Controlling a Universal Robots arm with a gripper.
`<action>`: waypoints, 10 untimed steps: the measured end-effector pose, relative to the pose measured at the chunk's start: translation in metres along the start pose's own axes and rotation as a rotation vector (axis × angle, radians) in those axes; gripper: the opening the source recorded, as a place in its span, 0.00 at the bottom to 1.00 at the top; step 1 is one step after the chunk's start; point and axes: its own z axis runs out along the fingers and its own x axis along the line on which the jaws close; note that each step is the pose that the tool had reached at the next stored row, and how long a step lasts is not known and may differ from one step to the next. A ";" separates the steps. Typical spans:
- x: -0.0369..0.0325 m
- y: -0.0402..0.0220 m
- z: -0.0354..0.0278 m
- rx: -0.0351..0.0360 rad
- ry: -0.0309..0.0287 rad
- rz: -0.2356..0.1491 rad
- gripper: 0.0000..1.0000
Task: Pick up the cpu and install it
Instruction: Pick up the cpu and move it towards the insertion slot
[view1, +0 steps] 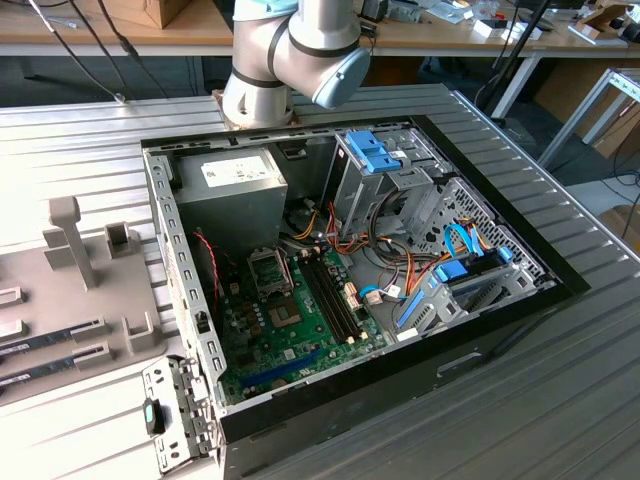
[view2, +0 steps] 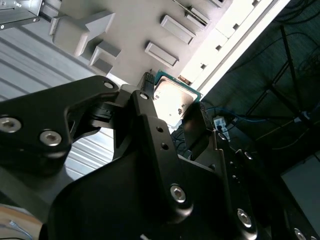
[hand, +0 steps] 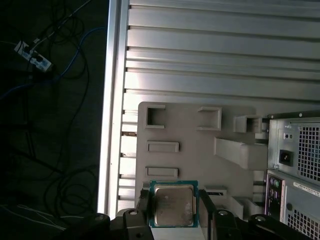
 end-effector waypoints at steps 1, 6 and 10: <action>0.0000 0.0000 -0.0001 0.0000 0.0000 0.000 0.47; -0.0002 -0.0002 -0.0002 0.0003 0.0002 0.000 0.47; -0.0014 -0.0014 -0.0002 0.0011 0.0002 0.000 0.47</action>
